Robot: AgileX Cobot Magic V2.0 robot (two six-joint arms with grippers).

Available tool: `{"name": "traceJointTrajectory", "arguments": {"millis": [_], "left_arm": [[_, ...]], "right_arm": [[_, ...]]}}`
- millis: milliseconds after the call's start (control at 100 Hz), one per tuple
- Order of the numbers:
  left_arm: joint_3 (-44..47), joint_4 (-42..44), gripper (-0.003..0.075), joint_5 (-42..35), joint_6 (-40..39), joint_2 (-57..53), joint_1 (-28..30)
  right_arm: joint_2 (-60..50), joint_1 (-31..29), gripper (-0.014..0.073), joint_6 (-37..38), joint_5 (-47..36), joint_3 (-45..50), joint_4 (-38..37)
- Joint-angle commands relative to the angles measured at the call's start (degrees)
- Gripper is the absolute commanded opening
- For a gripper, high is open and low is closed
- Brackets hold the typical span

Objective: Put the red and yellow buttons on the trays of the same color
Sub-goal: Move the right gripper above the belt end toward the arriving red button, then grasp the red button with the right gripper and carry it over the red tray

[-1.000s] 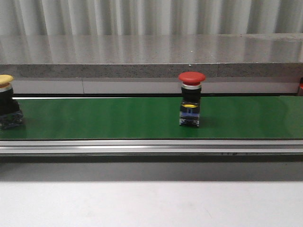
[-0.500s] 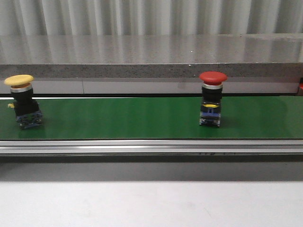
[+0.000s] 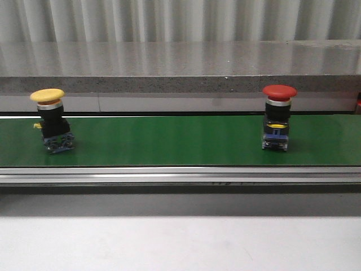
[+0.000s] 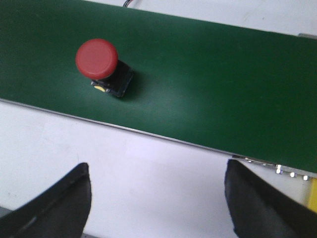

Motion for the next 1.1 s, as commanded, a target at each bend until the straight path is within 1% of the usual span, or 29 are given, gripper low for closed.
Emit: {"name": "traceJointTrajectory", "arguments": {"millis": [0,150,260,320,660,770,910,980,1050,1090], "left_arm": [[-1.49,-0.74,-0.002,-4.27,-0.28,0.22,-0.55],[-1.49,-0.74,-0.002,-4.27,-0.28,0.22,-0.55],[-1.49,-0.74,-0.002,-4.27,-0.28,0.22,-0.55],[-1.49,-0.74,-0.002,-4.27,-0.28,0.22,-0.55],[-1.49,-0.74,-0.002,-4.27,-0.28,0.22,-0.55],[-1.49,-0.74,-0.002,-4.27,-0.28,0.22,-0.55],[-1.49,-0.74,-0.002,-4.27,-0.28,0.22,-0.55],[-1.49,-0.74,-0.002,-4.27,-0.28,0.22,-0.55],[-1.49,-0.74,-0.002,-4.27,-0.28,0.22,-0.55],[-1.49,-0.74,-0.002,-4.27,-0.28,0.22,-0.55]], "right_arm": [[2.36,0.12,0.058,-0.57,1.08,-4.43,1.6],[8.23,0.12,0.0571,-0.57,5.04,-8.93,5.62],[12.33,0.12,0.0539,-0.57,7.21,-11.63,6.22],[14.62,0.12,0.0538,-0.57,7.87,-12.77,6.22],[24.63,0.12,0.0538,-0.52,8.03,-17.6,6.22],[27.2,-0.31,0.0538,-0.47,6.97,-18.65,5.6],[30.26,-2.03,0.0538,3.45,5.69,-19.84,2.59],[31.72,-3.18,0.0534,4.0,5.75,-20.19,1.72],[32.92,-4.0,0.0479,4.0,5.99,-20.19,1.72],[33.45,-4.2,0.042,4.0,6.29,-20.25,1.72]]}}
